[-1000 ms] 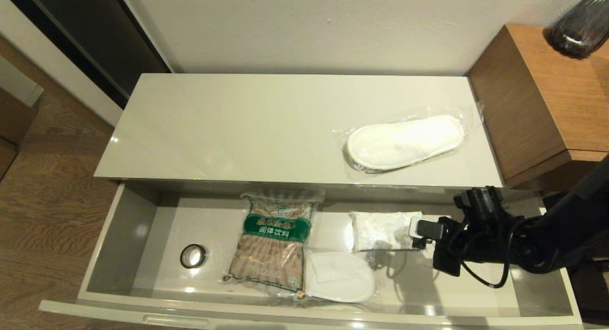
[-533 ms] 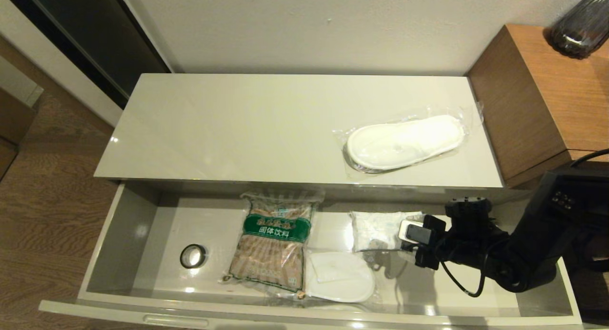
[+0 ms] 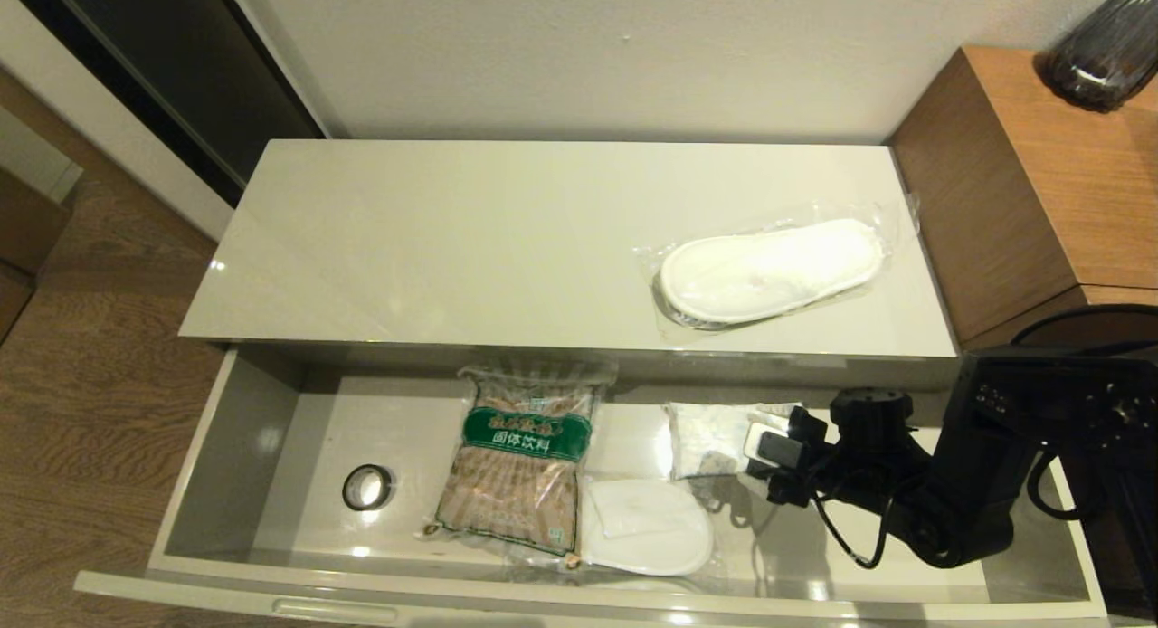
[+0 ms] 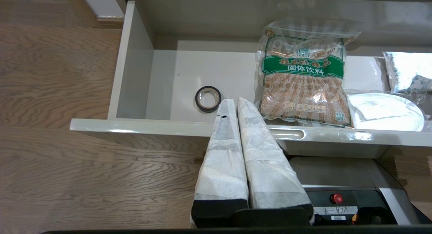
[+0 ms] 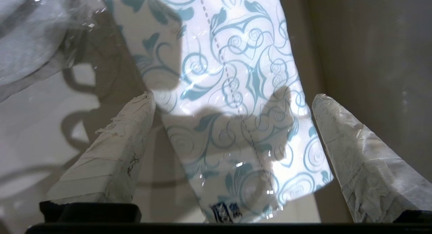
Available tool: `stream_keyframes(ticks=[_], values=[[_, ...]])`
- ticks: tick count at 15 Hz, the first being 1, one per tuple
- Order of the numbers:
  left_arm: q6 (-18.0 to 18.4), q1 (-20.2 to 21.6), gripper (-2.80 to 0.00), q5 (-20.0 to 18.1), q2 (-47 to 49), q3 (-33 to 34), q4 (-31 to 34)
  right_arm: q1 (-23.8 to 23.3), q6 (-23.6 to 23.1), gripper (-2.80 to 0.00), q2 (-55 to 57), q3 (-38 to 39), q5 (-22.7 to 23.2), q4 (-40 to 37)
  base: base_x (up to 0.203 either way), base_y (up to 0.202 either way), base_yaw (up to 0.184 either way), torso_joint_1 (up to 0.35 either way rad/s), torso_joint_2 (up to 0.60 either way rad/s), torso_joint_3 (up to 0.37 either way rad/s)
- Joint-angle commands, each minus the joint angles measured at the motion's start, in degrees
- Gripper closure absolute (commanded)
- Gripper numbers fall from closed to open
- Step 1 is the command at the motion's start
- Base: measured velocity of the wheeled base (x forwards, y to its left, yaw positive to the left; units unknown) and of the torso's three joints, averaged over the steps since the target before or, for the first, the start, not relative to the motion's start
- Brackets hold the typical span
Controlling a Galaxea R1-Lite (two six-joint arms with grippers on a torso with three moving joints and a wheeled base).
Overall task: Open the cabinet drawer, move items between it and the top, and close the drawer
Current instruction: Take out the tissue from the drawer
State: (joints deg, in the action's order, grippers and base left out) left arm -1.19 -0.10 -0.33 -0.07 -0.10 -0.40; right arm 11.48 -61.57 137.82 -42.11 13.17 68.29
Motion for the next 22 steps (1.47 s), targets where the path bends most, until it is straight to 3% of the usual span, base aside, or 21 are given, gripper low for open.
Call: stream_keyframes(ticks=[1, 7, 8, 9, 22], values=[[0.0, 0.0, 0.00, 0.0, 0.1, 0.0, 0.0, 0.0, -0.1, -2.80, 2.5, -1.4, 0.1, 0.9, 0.000, 0.000, 0.000, 0.000, 0.00, 0.000], [0.0, 0.0, 0.00, 0.0, 0.1, 0.0, 0.0, -0.1, 1.4, -2.80, 5.3, -6.8, 0.1, 3.3, 0.000, 0.000, 0.000, 0.000, 0.00, 0.000], [0.0, 0.0, 0.00, 0.0, 0.1, 0.0, 0.0, -0.1, 1.4, -2.68, 5.4, -7.5, 0.1, 3.3, 0.000, 0.000, 0.000, 0.000, 0.00, 0.000], [0.0, 0.0, 0.00, 0.0, 0.1, 0.0, 0.0, -0.1, 1.4, 0.00, 5.4, -7.5, 0.1, 3.3, 0.000, 0.000, 0.000, 0.000, 0.00, 0.000], [0.0, 0.0, 0.00, 0.0, 0.1, 0.0, 0.0, -1.4, 1.9, 0.00, 3.1, -6.2, 0.1, 2.7, 0.000, 0.000, 0.000, 0.000, 0.00, 0.000]])
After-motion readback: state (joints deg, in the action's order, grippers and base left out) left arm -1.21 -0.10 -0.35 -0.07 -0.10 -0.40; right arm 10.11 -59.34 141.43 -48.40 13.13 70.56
